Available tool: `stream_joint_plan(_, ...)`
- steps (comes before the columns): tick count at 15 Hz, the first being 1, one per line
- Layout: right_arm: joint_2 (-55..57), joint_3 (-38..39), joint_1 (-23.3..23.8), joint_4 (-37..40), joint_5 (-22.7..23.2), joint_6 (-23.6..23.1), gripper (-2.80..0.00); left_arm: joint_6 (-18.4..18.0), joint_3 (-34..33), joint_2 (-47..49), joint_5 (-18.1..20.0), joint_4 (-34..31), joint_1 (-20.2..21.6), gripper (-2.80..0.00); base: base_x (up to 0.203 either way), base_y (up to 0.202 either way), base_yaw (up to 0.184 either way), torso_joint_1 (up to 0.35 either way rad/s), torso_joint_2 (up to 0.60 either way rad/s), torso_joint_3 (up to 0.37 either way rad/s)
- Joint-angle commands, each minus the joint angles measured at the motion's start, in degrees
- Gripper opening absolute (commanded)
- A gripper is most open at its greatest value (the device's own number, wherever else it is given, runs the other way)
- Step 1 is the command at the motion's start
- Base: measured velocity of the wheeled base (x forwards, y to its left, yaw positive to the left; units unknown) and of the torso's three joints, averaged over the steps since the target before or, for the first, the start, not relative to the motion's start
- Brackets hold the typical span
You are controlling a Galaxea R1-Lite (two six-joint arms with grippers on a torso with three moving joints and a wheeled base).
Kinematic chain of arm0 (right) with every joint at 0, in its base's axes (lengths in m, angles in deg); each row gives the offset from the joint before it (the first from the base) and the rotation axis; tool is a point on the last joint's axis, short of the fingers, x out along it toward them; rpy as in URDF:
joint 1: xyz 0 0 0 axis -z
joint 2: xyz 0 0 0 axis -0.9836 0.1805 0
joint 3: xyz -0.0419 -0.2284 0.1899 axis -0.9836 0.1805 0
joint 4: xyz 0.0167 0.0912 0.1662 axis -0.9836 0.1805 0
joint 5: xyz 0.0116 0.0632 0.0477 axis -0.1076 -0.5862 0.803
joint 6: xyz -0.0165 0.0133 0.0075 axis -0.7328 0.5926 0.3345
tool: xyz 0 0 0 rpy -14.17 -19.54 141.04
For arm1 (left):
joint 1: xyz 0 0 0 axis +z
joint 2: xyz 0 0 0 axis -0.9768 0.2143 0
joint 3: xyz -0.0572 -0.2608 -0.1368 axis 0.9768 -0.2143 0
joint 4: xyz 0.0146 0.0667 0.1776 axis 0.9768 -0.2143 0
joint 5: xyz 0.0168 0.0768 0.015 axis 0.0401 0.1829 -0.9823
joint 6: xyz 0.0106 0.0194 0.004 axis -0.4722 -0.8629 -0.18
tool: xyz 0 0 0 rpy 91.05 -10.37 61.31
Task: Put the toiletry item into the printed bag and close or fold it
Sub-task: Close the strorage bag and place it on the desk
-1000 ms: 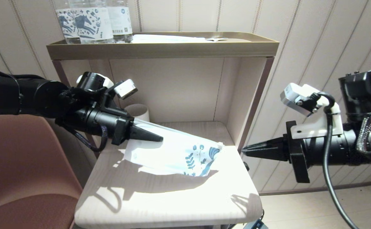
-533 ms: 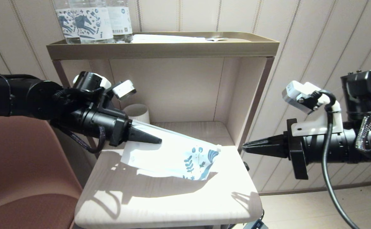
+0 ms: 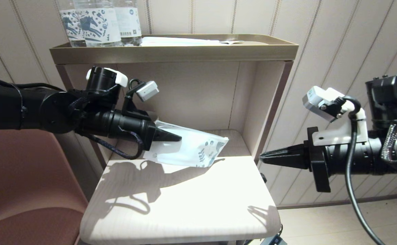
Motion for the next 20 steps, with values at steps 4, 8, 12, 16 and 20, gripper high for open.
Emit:
stream_joint_plan(4, 0.58, -0.15, -0.02, 0.02, 0.21, -0.1, -2.8, 0.14, -1.08, 2.06, 0.12, 1.65, -0.2, 0.0, 0.0, 0.0, 0.0, 0.0, 0.0, 0.0)
stream_joint_plan(8, 0.58, 0.03, -0.02, 0.02, 0.21, -0.17, -2.8, 0.19, -0.72, 1.31, -0.06, 2.37, 0.69, 0.0, 0.0, 0.0, 0.0, 0.0, 0.0, 0.0)
stream_joint_plan(12, 0.44, 0.11, -0.11, 0.02, 0.23, -0.17, -2.8, 1.24, -0.88, -3.24, -0.14, 2.9, 4.14, 0.0, 0.0, 0.0, 0.0, 0.0, 0.0, 0.0)
stream_joint_plan(16, 0.23, 0.11, -0.28, 0.02, 0.21, -0.17, -2.8, 1.44, -11.69, -14.87, -0.1, 2.76, 5.78, -2.8, 0.0, 0.0, 0.0, 0.0, 0.0, 0.0)
stream_joint_plan(20, -1.67, 1.29, -0.25, 0.02, -0.08, -0.3, -2.8, 1.31, -23.47, -30.06, -1.14, 1.76, 5.93, -2.8, 0.0, 0.0, 0.0, 0.0, 0.0, 0.0)
